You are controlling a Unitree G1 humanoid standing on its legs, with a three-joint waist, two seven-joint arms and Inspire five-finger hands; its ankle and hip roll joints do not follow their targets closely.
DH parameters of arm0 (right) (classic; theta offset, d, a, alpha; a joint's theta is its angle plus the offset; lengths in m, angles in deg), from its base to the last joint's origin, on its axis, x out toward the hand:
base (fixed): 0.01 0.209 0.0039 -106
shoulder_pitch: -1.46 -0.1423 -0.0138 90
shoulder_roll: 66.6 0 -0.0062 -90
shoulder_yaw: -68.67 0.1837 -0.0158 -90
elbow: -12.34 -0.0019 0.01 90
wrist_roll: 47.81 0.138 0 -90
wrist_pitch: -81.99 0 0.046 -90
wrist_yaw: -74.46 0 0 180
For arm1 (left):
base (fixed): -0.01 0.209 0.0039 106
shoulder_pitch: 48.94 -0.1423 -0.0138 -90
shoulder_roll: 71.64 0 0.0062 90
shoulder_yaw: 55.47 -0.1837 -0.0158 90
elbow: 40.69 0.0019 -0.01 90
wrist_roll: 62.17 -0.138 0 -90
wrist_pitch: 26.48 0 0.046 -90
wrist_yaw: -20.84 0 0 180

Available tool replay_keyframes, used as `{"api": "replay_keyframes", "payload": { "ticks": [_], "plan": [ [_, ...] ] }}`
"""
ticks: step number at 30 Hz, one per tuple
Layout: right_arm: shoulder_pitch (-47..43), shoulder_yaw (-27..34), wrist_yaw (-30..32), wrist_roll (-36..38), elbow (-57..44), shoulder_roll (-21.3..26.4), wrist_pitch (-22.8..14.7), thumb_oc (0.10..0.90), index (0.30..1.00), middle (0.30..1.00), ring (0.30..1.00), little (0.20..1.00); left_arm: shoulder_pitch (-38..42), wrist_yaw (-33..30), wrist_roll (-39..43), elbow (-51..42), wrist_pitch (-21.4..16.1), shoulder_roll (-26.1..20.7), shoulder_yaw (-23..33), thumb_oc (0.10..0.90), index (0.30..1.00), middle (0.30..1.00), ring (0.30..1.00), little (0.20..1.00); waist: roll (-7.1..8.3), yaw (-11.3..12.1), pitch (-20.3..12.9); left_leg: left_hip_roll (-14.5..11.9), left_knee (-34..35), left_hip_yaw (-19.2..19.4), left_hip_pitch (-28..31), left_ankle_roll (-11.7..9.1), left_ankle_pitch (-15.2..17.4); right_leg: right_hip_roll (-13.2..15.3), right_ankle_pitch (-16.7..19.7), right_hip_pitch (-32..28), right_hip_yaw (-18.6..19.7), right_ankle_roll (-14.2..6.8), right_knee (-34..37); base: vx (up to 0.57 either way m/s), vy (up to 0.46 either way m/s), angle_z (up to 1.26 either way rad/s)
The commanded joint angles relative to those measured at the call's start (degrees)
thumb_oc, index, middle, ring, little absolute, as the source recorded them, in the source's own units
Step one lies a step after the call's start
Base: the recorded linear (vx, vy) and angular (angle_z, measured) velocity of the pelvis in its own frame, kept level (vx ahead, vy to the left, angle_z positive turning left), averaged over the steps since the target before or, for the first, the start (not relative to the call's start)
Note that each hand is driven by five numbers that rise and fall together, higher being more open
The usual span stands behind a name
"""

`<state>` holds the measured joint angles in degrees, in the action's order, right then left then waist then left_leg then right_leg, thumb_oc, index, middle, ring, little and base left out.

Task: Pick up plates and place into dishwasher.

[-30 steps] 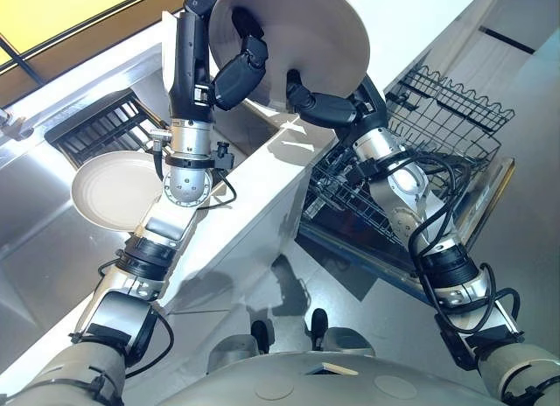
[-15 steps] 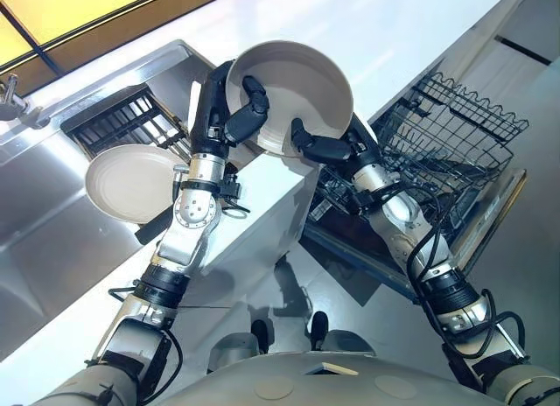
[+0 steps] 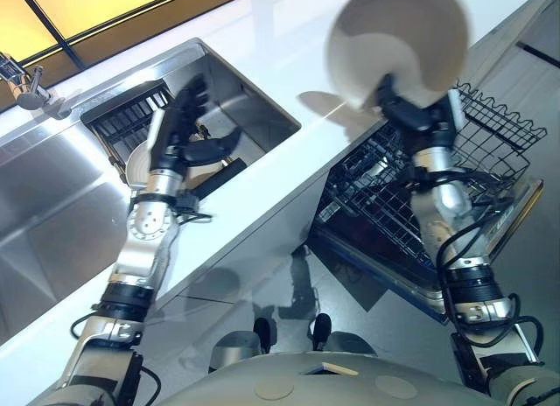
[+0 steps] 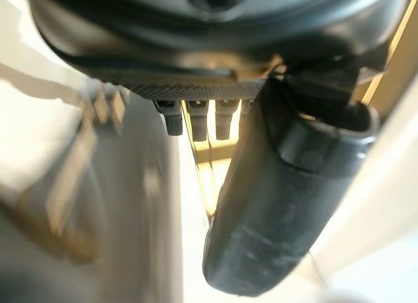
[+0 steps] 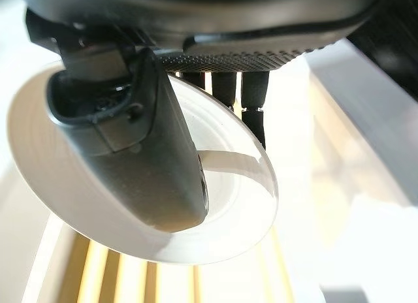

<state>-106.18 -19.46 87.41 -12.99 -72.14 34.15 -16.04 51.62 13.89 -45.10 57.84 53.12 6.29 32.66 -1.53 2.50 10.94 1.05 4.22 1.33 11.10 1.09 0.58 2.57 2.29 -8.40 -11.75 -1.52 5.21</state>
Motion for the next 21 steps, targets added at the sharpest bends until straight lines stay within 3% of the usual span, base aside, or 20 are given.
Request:
{"api": "replay_keyframes", "payload": {
  "ticks": [1,5,10,16,19,21],
  "plan": [
    [-5.80,4.77,5.36,-3.92,0.61,5.28,-9.58,0.100,0.300,0.300,0.300,0.200,1.93,-3.04,0.49,1.73,-4.08,-6.79,5.05,0.800,0.900,0.900,0.900,0.900,-0.78,1.07,-5.62,0.66,-2.56,-1.82,-4.03,-1.77,2.65,-1.92,-12.53,0.72,-3.11,0.45,-10.11,0.04,-0.007,0.00],
    [-6.54,7.25,11.15,-12.19,6.39,9.65,-11.38,0.100,0.300,0.300,0.300,0.200,2.58,-3.70,0.05,3.47,-4.30,-9.39,7.39,0.800,0.900,0.900,0.900,0.900,-1.13,1.16,-5.42,0.73,-2.82,-2.06,-4.05,-2.10,2.81,-1.94,-12.92,0.55,-3.09,0.55,-10.32,0.04,-0.011,0.02],
    [-6.90,10.45,17.56,-17.04,14.63,15.41,-10.20,0.100,0.300,0.300,0.300,0.200,3.01,-5.22,-0.07,6.08,-5.19,-11.83,9.34,0.800,0.900,0.900,0.900,0.900,-1.66,1.07,-5.02,0.81,-2.83,-2.47,-4.19,-2.53,2.73,-1.74,-13.48,0.67,-3.10,0.61,-11.00,0.03,-0.013,0.08],
    [-5.28,11.34,15.06,-23.92,24.35,21.83,-3.22,0.100,0.300,0.300,0.300,0.200,2.88,-5.12,0.32,8.22,-5.16,-13.39,10.29,0.800,0.900,0.900,0.900,0.900,-2.24,0.66,-3.55,0.87,-4.05,-3.01,-5.17,-3.10,2.58,-1.12,-13.91,1.83,-3.04,0.72,-12.97,0.02,-0.004,0.07],
    [-5.86,9.71,13.84,-29.31,29.42,26.54,-0.27,0.100,0.300,0.300,0.300,0.200,3.51,-5.66,0.91,9.54,-6.20,-14.07,9.82,0.800,0.900,0.900,0.900,0.900,-2.87,0.56,-1.41,0.76,-5.97,-3.51,-7.86,-3.58,2.29,-0.48,-14.52,4.61,-2.76,1.00,-15.88,-0.08,0.008,0.06],
    [-8.07,8.88,13.84,-30.63,32.12,29.41,0.30,0.100,0.300,0.300,0.300,0.200,5.80,-6.62,3.05,10.41,-7.78,-15.64,9.69,0.800,0.900,0.900,0.900,0.900,-3.48,0.46,1.73,0.65,-8.02,-3.70,-11.95,-3.66,2.05,0.02,-15.15,9.23,-2.21,1.32,-19.45,-0.36,-0.009,0.12]
  ]
}}
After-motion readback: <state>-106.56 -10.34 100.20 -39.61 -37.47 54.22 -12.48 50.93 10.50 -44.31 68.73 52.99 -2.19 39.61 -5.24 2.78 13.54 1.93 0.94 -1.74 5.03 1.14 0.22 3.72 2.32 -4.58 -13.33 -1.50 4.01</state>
